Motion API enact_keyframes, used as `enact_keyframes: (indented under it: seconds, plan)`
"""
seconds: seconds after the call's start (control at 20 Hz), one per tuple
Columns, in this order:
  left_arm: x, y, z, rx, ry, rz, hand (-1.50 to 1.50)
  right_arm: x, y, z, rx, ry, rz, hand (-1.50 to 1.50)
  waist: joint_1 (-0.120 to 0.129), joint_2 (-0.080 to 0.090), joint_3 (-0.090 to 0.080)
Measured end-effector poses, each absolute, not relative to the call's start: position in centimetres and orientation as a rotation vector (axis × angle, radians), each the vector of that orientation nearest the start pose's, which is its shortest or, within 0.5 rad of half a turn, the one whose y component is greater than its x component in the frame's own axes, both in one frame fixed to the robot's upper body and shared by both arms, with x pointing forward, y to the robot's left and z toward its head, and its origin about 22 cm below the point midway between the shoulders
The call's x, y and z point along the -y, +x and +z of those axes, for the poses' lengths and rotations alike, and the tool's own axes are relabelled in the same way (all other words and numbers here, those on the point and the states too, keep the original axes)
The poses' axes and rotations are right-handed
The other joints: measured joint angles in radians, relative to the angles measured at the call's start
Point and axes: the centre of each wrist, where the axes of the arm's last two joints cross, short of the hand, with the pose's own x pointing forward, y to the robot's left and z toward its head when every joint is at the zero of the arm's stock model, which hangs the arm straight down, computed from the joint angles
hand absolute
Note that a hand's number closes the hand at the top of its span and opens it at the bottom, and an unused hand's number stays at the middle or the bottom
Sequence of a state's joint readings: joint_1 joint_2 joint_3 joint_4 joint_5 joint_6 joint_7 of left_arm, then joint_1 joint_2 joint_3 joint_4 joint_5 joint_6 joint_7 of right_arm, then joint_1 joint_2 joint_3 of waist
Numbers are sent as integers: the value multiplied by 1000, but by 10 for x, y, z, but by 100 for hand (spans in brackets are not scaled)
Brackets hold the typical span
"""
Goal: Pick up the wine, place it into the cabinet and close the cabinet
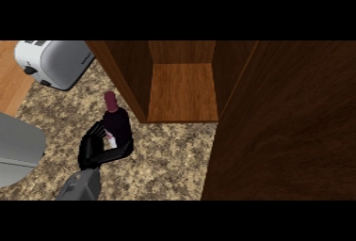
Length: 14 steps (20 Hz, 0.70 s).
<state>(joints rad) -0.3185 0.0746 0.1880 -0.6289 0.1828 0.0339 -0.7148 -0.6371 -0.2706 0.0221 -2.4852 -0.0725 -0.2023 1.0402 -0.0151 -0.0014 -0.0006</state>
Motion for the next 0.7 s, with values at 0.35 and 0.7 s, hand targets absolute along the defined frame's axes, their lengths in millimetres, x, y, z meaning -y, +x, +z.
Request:
enact_keyframes:
  seconds: [0.35,0.7]
  plan:
    - [-244,274,-126,1744,-31,52,150,197,155,290,2005,104,223,-150,3,-2,0]
    - [-229,277,-112,1878,-87,-13,150,196,156,290,2010,111,227,-150,11,-3,1]
